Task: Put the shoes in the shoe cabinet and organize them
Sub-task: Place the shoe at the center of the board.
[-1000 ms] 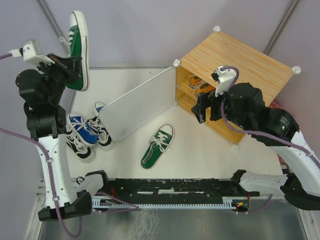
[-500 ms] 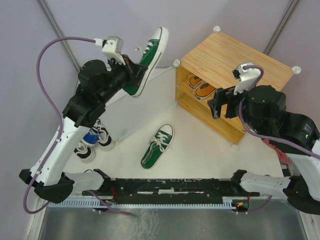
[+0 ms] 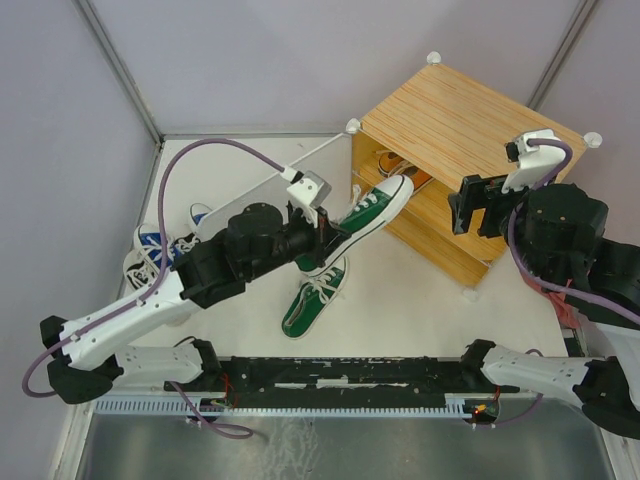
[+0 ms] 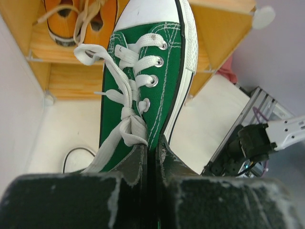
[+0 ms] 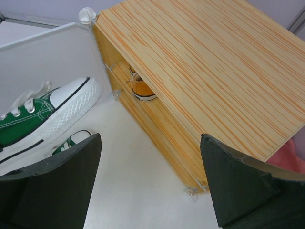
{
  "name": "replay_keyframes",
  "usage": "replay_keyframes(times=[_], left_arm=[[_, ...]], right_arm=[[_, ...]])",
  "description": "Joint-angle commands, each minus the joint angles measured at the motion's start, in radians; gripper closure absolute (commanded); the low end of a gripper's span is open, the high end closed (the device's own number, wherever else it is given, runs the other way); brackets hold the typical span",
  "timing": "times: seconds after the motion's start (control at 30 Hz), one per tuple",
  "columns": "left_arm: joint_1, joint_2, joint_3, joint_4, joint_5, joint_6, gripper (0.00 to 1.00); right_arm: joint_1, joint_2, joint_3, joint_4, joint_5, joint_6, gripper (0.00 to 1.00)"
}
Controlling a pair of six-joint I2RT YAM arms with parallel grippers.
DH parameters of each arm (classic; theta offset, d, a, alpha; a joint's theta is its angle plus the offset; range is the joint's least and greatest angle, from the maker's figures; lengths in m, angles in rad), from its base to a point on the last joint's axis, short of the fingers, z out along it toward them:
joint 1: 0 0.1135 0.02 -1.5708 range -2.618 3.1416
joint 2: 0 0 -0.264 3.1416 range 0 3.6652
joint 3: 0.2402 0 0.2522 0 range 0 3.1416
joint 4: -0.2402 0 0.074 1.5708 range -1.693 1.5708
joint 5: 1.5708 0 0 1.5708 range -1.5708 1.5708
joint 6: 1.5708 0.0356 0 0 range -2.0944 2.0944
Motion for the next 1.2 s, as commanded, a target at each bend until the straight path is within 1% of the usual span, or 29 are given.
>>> replay_keyframes(times=[0.0, 0.07, 0.13, 0.27, 0.4, 0.57, 0.77, 0.87, 0.93, 0.97, 1.0, 1.03, 1.13, 1.17], left_arm=[[-0.013, -0.089, -0.054, 0.152, -0.012, -0.022, 0.97], [-0.024, -0.079, -0.088, 0.134, 0.008, -0.041, 0.97], [-0.052, -0.067, -0.143, 0.148, -0.003, -0.06, 0.97], [-0.104, -0.023, -0.264, 0.248, -0.02, -0.106, 0.97], [-0.176, 0.059, -0.344, 0.362, -0.08, -0.135, 0.97], [-0.231, 0.215, -0.344, 0.471, -0.15, -0.179, 0.97], [-0.274, 0.393, -0.37, 0.597, -0.321, -0.293, 0.97], [-0.279, 0.482, -0.389, 0.695, -0.359, -0.298, 0.97], [-0.28, 0.541, -0.378, 0.718, -0.371, -0.287, 0.96], [-0.28, 0.563, -0.366, 0.719, -0.368, -0.282, 0.9], [-0.282, 0.578, -0.354, 0.714, -0.358, -0.277, 0.8], [-0.28, 0.587, -0.34, 0.702, -0.345, -0.271, 0.73], [-0.289, 0.587, -0.304, 0.669, -0.323, -0.24, 0.6], [-0.293, 0.578, -0.297, 0.661, -0.321, -0.226, 0.58]], right_arm=[[0.003, -0.008, 0.007, 0.008, 0.064, -0.004, 0.09], [0.003, -0.005, 0.005, 0.007, 0.065, -0.007, 0.09], [0.003, 0.0, 0.004, 0.002, 0.068, -0.011, 0.09], [0.003, 0.002, -0.013, 0.004, 0.055, -0.008, 0.09], [0.003, 0.003, -0.035, 0.002, 0.052, -0.009, 0.09], [0.003, -0.001, -0.066, -0.002, 0.051, -0.01, 0.08], [0.003, -0.019, -0.115, -0.006, 0.047, -0.003, 0.07], [0.003, -0.025, -0.135, -0.011, 0.044, 0.001, 0.07], [0.003, -0.027, -0.143, -0.015, 0.042, 0.003, 0.07], [0.003, -0.03, -0.148, -0.016, 0.041, 0.004, 0.06], [0.003, -0.034, -0.151, -0.017, 0.041, 0.004, 0.06], [0.003, -0.039, -0.157, -0.017, 0.04, 0.005, 0.05], [0.003, -0.054, -0.176, -0.009, 0.041, 0.005, 0.04], [0.003, -0.058, -0.18, -0.006, 0.039, 0.006, 0.03]])
